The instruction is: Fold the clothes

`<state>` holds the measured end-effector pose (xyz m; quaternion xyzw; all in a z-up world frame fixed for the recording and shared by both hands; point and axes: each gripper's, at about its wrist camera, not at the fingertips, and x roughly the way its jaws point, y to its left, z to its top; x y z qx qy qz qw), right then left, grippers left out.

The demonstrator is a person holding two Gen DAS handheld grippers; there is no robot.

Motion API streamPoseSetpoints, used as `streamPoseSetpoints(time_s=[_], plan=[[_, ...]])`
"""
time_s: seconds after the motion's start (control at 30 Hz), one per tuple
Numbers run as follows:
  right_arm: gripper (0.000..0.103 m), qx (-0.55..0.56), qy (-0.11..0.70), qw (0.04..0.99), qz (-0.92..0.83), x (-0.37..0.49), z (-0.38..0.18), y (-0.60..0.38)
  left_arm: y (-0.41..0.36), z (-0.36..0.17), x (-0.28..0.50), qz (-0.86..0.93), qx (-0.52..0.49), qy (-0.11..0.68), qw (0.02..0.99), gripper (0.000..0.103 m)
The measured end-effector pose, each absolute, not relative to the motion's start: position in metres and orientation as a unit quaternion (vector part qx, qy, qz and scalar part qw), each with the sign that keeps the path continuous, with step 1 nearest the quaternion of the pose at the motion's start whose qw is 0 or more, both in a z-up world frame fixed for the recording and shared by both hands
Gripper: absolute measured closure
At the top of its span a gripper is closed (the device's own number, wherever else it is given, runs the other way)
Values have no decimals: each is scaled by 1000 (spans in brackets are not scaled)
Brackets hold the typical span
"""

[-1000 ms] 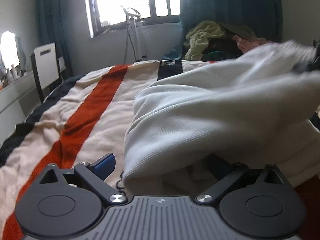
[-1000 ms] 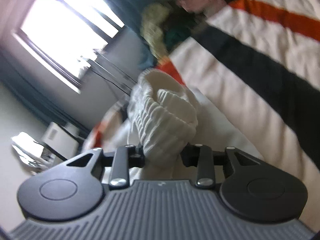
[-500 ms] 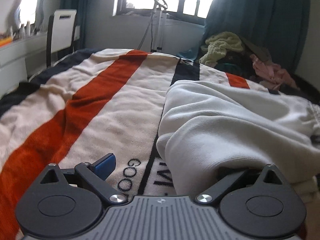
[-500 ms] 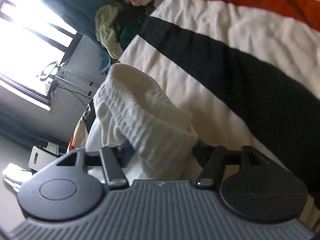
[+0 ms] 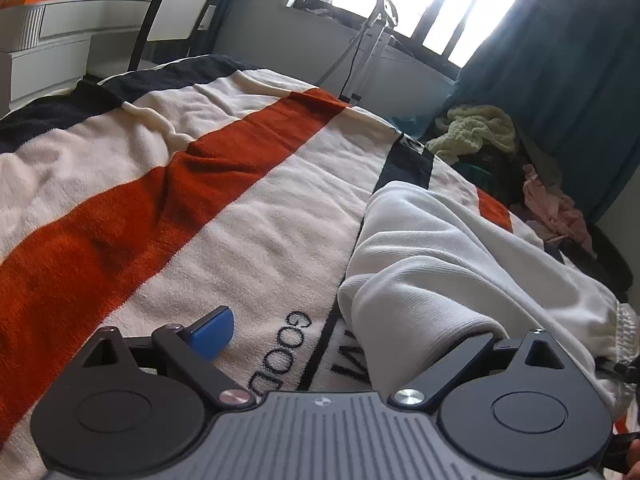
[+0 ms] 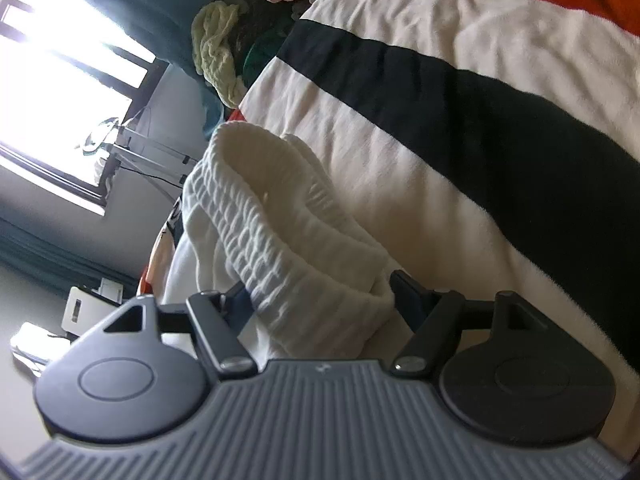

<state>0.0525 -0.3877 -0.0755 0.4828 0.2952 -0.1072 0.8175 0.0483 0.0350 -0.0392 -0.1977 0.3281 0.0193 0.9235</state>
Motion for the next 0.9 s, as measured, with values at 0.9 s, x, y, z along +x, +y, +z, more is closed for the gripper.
streamPoseSetpoints(time_s=[0.9], plan=[[26, 464, 271, 837, -101, 29, -26, -393, 32, -46, 47, 41, -186, 354, 916, 2]])
